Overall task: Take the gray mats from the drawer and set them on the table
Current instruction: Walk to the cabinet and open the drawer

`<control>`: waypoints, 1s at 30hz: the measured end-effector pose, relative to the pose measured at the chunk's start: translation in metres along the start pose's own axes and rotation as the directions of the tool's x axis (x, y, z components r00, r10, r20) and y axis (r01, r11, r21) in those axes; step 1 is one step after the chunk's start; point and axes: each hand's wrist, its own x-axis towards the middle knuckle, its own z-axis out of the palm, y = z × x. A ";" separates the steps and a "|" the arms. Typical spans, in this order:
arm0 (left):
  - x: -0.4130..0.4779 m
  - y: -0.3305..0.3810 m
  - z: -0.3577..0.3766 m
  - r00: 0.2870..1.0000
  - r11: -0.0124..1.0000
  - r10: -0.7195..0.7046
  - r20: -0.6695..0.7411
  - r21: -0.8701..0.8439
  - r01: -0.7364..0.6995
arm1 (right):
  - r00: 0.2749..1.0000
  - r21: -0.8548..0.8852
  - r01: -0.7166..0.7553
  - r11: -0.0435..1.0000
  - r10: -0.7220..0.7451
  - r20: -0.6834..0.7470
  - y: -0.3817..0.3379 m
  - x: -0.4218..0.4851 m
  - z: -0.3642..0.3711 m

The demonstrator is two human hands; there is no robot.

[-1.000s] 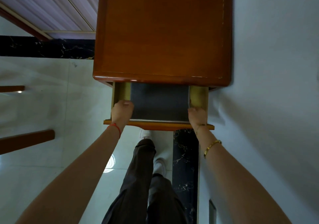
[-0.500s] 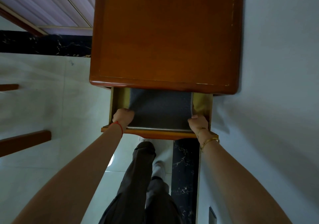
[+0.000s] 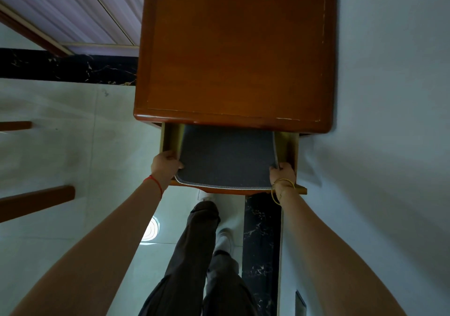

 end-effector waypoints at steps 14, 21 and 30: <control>-0.068 -0.052 -0.018 0.997 0.989 0.076 0.017 -0.128 -0.073 | 0.997 0.084 0.046 0.995 -0.051 0.056 0.043 -0.066 -0.035; -0.127 -0.096 -0.035 0.996 0.981 0.083 0.025 -0.175 -0.077 | 0.993 0.115 0.067 0.991 -0.078 0.089 0.074 -0.128 -0.061; -0.215 -0.143 -0.090 0.992 0.871 0.111 -0.055 -0.475 -0.124 | 0.970 0.216 0.195 0.957 -0.221 0.103 0.078 -0.229 -0.096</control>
